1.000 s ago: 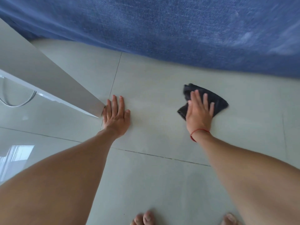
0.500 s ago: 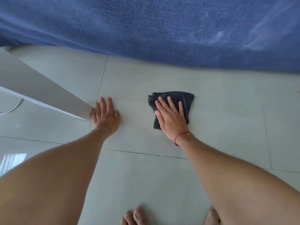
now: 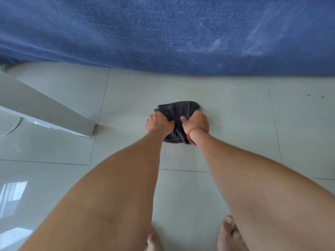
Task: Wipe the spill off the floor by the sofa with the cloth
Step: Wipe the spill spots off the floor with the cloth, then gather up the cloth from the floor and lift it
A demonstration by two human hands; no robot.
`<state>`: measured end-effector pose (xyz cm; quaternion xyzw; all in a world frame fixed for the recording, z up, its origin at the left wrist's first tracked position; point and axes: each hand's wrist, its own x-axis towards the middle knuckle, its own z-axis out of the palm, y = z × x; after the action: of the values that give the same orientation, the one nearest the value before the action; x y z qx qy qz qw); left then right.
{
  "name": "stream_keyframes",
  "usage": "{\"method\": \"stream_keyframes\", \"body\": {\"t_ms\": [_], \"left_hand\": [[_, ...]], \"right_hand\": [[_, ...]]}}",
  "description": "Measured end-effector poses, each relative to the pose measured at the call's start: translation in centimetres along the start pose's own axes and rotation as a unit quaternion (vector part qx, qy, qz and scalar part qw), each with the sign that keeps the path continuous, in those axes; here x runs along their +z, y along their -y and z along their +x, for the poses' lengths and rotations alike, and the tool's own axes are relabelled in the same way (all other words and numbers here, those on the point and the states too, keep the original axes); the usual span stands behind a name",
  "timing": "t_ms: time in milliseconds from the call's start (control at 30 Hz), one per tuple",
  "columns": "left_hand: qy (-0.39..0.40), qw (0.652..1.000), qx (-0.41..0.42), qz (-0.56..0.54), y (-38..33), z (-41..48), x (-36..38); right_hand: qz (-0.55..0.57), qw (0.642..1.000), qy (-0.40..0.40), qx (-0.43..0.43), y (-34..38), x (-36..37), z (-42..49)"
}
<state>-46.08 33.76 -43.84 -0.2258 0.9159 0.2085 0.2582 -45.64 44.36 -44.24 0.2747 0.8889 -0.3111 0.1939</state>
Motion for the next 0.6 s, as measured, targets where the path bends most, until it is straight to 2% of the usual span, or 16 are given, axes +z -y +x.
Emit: {"method": "stream_keyframes", "body": {"t_ms": [100,200,467,600], "left_hand": [[0.024,0.996,-0.020,-0.086,-0.3,0.0,-0.4],[0.078,0.983,-0.068,-0.154,0.4,-0.4,-0.5],[0.175,0.980,-0.075,-0.049,2.8,-5.3,0.7],[0.168,0.977,-0.078,-0.101,3.5,-8.3,0.6]], "right_hand": [[0.100,0.992,0.023,0.073,-0.2,-0.4,0.1],[0.116,0.986,0.049,0.106,-0.8,-0.4,-0.5],[0.079,0.986,0.069,0.131,-3.7,1.0,-5.6],[0.086,0.988,0.068,0.105,-4.0,0.0,-8.3]]}}
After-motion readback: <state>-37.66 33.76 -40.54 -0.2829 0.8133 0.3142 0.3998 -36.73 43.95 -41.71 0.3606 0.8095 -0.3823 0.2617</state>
